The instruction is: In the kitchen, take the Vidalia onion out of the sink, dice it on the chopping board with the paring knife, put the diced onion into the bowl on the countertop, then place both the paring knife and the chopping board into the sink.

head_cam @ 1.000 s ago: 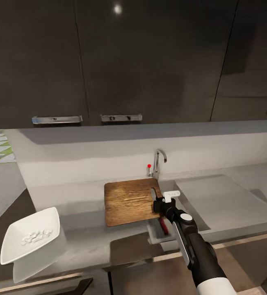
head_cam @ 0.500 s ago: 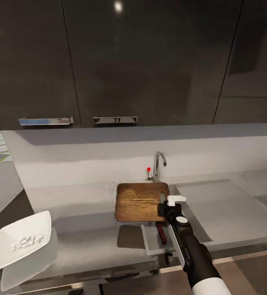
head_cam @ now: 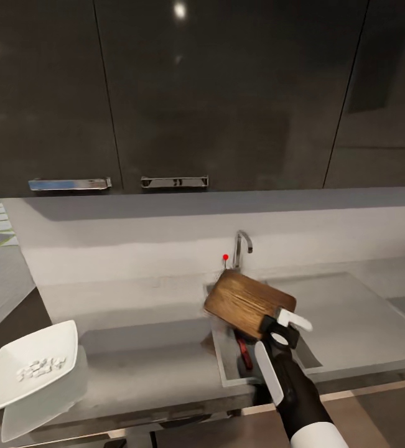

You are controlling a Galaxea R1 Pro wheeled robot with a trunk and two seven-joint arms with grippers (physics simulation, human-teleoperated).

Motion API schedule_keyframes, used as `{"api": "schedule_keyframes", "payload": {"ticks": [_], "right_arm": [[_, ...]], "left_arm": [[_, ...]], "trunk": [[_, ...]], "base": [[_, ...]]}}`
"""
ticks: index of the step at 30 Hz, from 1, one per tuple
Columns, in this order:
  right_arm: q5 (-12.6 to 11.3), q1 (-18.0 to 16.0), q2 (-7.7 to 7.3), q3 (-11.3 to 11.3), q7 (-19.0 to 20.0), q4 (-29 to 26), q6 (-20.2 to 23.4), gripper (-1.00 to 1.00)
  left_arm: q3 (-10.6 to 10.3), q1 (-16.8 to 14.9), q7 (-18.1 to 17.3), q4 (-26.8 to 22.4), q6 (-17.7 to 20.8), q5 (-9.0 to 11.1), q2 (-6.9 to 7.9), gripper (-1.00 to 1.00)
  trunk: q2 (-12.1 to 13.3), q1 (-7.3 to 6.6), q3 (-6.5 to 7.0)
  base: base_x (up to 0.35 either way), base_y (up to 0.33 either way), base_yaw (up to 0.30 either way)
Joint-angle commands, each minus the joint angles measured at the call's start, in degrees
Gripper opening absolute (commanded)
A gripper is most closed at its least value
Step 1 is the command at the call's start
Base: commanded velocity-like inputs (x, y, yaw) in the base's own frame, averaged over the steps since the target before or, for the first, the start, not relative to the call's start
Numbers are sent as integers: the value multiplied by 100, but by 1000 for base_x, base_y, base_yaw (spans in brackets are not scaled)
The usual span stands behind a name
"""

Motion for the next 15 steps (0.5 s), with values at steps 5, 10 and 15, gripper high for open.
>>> {"api": "schedule_keyframes", "payload": {"ticks": [5,10,15], "right_arm": [[-1048,-10,0,33,-1392,-106,-78,-100],[-1209,-38,0,37,-2110,-126,-103,-100],[-1887,-64,0,47,-3108,-243,-379,-100]], "left_arm": [[-51,3,16,-9,-16,56,10,100],[-50,3,16,-15,-22,60,15,100],[-51,3,16,-16,-25,67,15,100]], "trunk": [[-4,2,-1],[-4,2,-1],[-4,2,-1]], "base": [[0,0,0],[0,0,0],[16,0,0]]}}
